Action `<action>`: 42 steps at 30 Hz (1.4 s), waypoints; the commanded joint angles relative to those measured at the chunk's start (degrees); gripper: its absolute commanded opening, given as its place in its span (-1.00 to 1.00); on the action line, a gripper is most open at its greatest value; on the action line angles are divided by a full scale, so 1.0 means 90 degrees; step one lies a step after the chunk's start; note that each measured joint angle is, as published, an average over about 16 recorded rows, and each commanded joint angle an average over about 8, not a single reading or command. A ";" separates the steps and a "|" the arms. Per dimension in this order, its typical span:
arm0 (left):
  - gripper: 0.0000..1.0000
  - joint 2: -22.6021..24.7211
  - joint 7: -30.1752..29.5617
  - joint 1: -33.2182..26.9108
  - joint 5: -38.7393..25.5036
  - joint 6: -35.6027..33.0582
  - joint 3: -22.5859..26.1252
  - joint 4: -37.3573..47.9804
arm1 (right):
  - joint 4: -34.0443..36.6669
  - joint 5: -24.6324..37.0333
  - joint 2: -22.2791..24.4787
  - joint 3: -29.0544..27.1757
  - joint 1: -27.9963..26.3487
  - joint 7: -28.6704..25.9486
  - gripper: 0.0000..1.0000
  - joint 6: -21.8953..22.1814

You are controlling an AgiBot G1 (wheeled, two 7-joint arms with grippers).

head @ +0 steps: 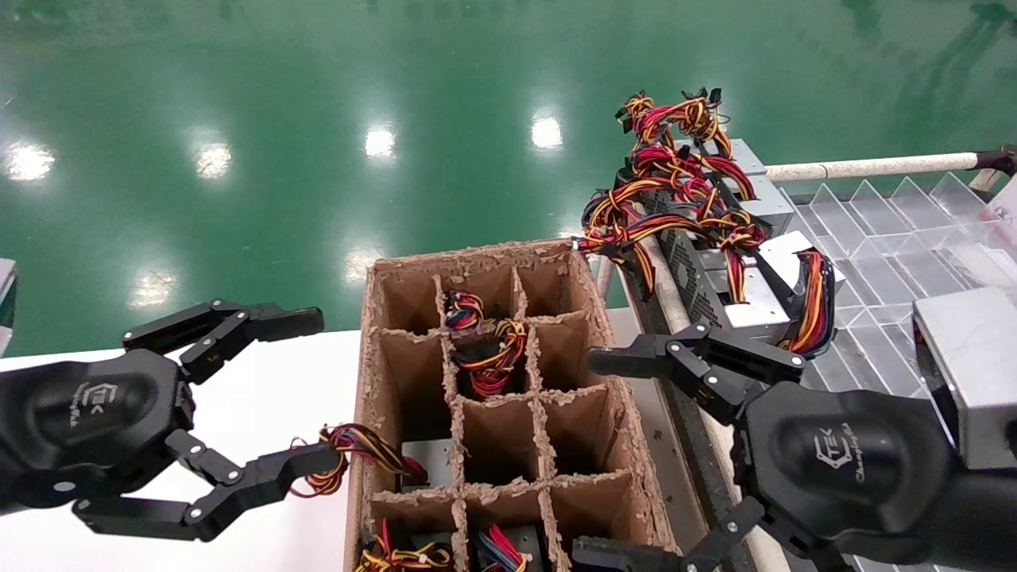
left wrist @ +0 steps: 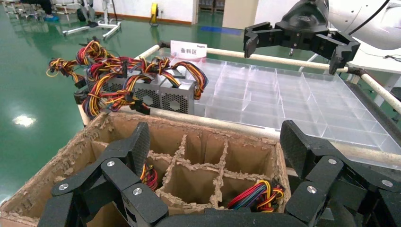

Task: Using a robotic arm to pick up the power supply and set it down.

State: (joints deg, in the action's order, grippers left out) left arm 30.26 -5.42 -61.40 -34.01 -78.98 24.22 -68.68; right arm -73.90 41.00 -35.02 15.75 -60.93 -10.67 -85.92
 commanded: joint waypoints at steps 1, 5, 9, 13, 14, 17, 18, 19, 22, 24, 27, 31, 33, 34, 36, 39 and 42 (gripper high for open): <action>1.00 0.0000 0.0000 0.0000 0.0000 0.0000 0.0000 0.0000 | 0.0008 0.0020 0.0000 0.0005 -0.0014 -0.0001 1.00 0.0005; 1.00 0.0000 0.0000 0.0000 0.0000 0.0000 0.0000 0.0000 | 0.0017 0.0044 0.0001 0.0013 -0.0030 -0.0002 1.00 0.0012; 1.00 0.0000 0.0000 0.0000 0.0000 0.0000 0.0000 0.0000 | 0.0024 0.0061 0.0001 0.0018 -0.0041 -0.0003 1.00 0.0016; 1.00 0.0000 0.0000 0.0000 0.0000 0.0000 0.0000 0.0000 | 0.0028 0.0071 0.0001 0.0021 -0.0049 -0.0005 1.00 0.0019; 1.00 0.0000 0.0000 0.0000 0.0000 0.0000 0.0000 0.0000 | 0.0028 0.0073 0.0001 0.0022 -0.0051 -0.0005 1.00 0.0019; 1.00 0.0000 0.0000 0.0000 0.0000 0.0000 0.0000 0.0000 | 0.0030 0.0079 0.0001 0.0023 -0.0056 -0.0006 1.00 0.0020; 1.00 0.0000 0.0000 0.0000 0.0000 0.0000 0.0000 0.0000 | 0.0031 0.0081 0.0001 0.0024 -0.0058 -0.0007 1.00 0.0020; 1.00 0.0000 0.0000 0.0000 0.0000 0.0000 0.0000 0.0000 | 0.0031 0.0083 0.0001 0.0024 -0.0059 -0.0007 1.00 0.0021; 1.00 0.0000 0.0000 0.0000 0.0000 0.0000 0.0000 0.0000 | 0.0033 0.0088 0.0001 0.0025 -0.0063 -0.0008 1.00 0.0022; 1.00 0.0000 0.0000 0.0000 0.0000 0.0000 0.0000 0.0000 | 0.0034 0.0090 0.0001 0.0026 -0.0064 -0.0009 1.00 0.0023; 1.00 0.0000 0.0000 0.0000 0.0000 0.0000 0.0000 0.0000 | 0.0035 0.0092 0.0001 0.0027 -0.0066 -0.0009 1.00 0.0025; 1.00 0.0000 0.0000 0.0000 0.0000 0.0000 0.0000 0.0000 | 0.0037 0.0094 0.0001 0.0029 -0.0067 -0.0009 1.00 0.0027; 1.00 0.0000 0.0000 0.0000 0.0000 0.0000 0.0000 0.0000 | 0.0039 0.0094 0.0001 0.0030 -0.0068 -0.0009 1.00 0.0027; 1.00 0.0000 0.0000 0.0000 0.0000 0.0000 0.0000 0.0000 | 0.0039 0.0095 0.0001 0.0031 -0.0068 -0.0009 1.00 0.0028; 1.00 0.0000 0.0000 0.0000 0.0000 0.0000 0.0000 0.0000 | 0.0040 0.0096 0.0001 0.0031 -0.0069 -0.0009 1.00 0.0028; 1.00 0.0000 0.0000 0.0000 0.0000 0.0000 0.0000 0.0000 | 0.0041 0.0097 0.0001 0.0032 -0.0070 -0.0009 1.00 0.0029; 1.00 0.0000 0.0000 0.0000 0.0000 0.0000 0.0000 0.0000 | 0.0041 0.0099 0.0001 0.0032 -0.0072 -0.0010 1.00 0.0029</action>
State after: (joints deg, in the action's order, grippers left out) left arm 30.26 -5.42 -61.40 -34.01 -78.98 24.22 -68.68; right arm -73.54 41.89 -35.01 16.03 -61.57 -10.75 -85.66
